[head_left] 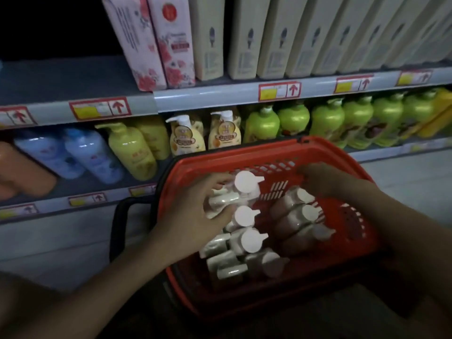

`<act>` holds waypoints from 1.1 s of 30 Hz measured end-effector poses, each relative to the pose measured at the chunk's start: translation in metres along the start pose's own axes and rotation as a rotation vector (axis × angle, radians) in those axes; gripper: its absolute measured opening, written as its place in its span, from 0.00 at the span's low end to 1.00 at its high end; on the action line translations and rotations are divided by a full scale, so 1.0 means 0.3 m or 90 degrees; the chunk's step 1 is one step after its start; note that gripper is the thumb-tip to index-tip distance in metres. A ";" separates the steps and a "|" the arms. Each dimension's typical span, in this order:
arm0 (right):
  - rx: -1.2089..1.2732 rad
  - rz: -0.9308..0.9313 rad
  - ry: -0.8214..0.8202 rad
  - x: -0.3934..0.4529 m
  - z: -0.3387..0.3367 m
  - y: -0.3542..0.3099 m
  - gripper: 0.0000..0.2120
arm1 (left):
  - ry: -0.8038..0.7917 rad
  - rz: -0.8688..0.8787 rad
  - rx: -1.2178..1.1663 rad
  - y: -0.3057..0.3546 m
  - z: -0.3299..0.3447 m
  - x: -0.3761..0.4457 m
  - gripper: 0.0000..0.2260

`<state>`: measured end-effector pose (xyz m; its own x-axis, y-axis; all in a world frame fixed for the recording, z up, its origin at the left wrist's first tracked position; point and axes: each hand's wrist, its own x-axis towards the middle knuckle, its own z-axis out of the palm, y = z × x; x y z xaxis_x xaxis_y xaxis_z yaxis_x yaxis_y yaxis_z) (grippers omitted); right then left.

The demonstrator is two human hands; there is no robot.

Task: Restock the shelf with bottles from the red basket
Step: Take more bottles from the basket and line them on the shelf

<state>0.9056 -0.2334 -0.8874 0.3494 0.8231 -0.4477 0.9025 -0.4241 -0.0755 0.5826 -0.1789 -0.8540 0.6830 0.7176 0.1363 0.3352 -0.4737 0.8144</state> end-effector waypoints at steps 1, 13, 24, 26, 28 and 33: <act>-0.014 0.012 0.000 0.012 0.015 0.015 0.22 | -0.002 0.004 -0.013 0.004 0.017 0.001 0.20; -0.028 0.084 -0.004 0.007 0.275 0.007 0.27 | -0.112 0.049 -0.128 0.099 0.280 0.091 0.18; 0.046 0.040 0.291 -0.094 0.087 -0.166 0.15 | -0.074 -0.006 -0.051 0.029 0.278 0.126 0.15; 0.143 0.044 0.351 -0.135 -0.006 -0.207 0.17 | -0.073 0.009 -0.038 0.030 0.285 0.135 0.16; 0.186 0.031 0.412 -0.182 -0.092 -0.239 0.18 | -0.038 0.041 -0.043 0.038 0.295 0.143 0.17; 0.242 0.036 0.486 -0.294 -0.206 -0.278 0.25 | 0.015 0.067 0.001 0.077 0.299 0.158 0.38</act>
<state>0.8152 -0.2472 -0.7865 0.5884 0.7678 0.2534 0.7804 -0.4573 -0.4265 0.6810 -0.2016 -0.8794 0.6992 0.6756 0.2338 0.2637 -0.5477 0.7940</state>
